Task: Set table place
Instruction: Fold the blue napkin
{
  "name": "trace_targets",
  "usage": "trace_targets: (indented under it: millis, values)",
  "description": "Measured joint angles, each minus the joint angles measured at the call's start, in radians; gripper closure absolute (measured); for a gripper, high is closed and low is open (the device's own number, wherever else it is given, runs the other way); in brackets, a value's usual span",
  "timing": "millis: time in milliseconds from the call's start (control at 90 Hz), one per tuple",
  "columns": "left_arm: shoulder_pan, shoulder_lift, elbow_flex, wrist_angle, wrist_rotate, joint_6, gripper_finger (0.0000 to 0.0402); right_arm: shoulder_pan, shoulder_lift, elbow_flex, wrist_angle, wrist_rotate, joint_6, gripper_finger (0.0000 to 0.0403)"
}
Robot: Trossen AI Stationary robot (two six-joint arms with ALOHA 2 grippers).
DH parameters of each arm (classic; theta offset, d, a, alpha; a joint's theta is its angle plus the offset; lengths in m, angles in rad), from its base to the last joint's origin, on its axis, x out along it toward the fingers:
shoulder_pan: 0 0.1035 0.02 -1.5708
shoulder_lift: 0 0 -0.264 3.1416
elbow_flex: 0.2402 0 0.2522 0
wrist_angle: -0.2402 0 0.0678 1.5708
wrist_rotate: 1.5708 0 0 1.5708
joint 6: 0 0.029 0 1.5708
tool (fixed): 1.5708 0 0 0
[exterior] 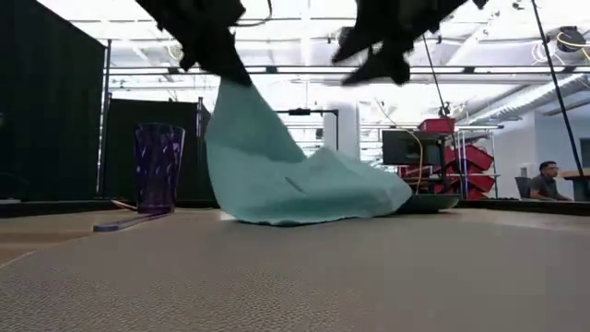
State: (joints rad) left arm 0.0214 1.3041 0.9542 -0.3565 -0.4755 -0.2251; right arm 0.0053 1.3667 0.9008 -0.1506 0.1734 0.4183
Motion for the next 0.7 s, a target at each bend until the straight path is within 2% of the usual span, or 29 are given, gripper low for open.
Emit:
trace_targets:
  millis: [200, 333, 467, 700]
  values:
    - [0.017, 0.089, -0.001, 0.014, 0.002, 0.025, 0.0401, 0.095, 0.18, -0.054, 0.176, 0.057, 0.05, 0.0156]
    - [0.03, 0.107, -0.001, 0.011, 0.003, 0.024, 0.0401, 0.127, 0.334, -0.005, 0.281, 0.056, 0.056, 0.0156]
    - [0.03, 0.108, -0.001, 0.01, 0.003, 0.026, 0.0401, 0.144, 0.481, 0.07, 0.235, 0.026, 0.049, 0.0156]
    - [0.03, 0.108, -0.001, -0.005, 0.003, 0.032, 0.0401, 0.157, 0.589, 0.151, 0.215, 0.014, 0.037, 0.0156]
